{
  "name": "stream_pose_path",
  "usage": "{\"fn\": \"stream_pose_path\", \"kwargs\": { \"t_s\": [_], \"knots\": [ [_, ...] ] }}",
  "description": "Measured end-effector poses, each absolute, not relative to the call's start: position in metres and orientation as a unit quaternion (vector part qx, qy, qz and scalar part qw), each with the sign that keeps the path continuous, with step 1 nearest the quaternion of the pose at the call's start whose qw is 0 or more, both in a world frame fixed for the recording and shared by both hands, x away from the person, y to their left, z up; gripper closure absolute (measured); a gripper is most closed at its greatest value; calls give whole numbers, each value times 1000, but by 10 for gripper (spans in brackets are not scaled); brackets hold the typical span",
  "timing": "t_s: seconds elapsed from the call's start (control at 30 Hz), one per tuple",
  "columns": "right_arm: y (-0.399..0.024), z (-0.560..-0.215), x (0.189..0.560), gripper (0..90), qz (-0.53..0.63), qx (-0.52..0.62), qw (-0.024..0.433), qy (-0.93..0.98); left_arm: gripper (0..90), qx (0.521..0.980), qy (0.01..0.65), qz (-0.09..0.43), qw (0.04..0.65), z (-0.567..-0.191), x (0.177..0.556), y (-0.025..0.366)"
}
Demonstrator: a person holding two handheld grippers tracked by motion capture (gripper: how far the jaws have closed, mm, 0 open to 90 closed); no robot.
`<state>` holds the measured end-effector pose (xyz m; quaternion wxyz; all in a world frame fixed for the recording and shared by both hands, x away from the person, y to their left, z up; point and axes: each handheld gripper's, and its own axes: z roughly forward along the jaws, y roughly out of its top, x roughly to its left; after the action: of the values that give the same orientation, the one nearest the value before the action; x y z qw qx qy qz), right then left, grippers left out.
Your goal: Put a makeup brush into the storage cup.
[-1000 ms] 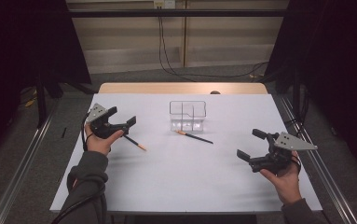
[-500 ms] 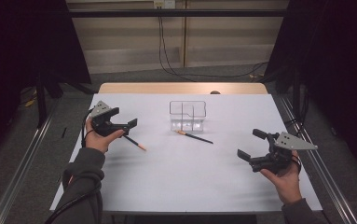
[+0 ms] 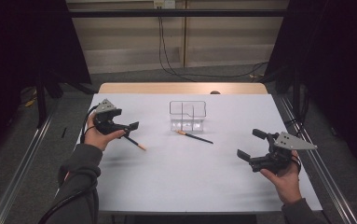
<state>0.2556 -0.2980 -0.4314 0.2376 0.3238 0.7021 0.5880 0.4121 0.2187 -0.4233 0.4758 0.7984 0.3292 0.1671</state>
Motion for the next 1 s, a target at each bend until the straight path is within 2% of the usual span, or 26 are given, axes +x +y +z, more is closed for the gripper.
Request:
{"fn": "stream_pose_path", "kwargs": {
  "t_s": [1.0],
  "knots": [
    [-299,-431,256,0,585,320,232,708,40,852,304,146,401,-410,423,213]
  ]
}}
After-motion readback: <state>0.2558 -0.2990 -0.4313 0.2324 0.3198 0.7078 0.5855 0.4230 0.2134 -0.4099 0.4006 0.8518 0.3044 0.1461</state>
